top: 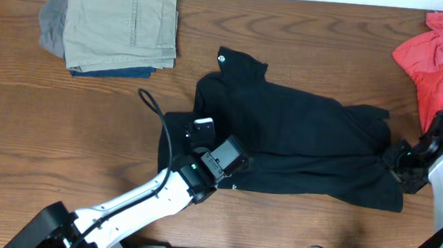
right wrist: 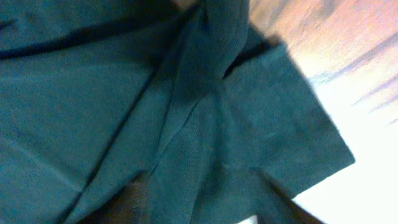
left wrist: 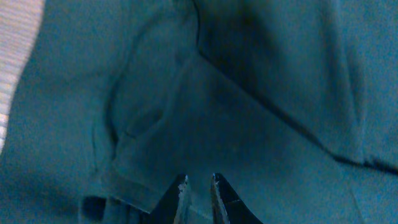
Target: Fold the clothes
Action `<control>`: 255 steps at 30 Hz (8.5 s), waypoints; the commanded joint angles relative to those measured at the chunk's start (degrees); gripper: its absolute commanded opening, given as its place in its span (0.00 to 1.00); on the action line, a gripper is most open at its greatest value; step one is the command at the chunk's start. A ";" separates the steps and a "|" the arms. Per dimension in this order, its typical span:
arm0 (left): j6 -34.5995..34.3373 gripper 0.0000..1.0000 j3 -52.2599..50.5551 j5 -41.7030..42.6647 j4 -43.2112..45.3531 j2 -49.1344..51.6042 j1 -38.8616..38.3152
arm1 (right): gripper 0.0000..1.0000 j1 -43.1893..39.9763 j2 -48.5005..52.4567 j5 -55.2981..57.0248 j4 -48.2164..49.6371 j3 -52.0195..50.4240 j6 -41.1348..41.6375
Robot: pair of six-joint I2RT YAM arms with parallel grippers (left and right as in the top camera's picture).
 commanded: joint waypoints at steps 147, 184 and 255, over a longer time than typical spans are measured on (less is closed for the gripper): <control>47.65 0.83 44.74 25.27 -14.58 31.93 39.98 | 0.63 16.06 19.74 -7.74 -4.15 25.20 -15.28; 48.85 0.72 44.72 26.47 -1.53 42.40 39.95 | 0.62 16.06 19.74 -7.52 -5.27 25.20 -15.47; 49.70 0.06 44.74 36.87 -4.28 38.25 39.71 | 0.01 13.66 34.67 -2.97 1.22 29.77 -14.80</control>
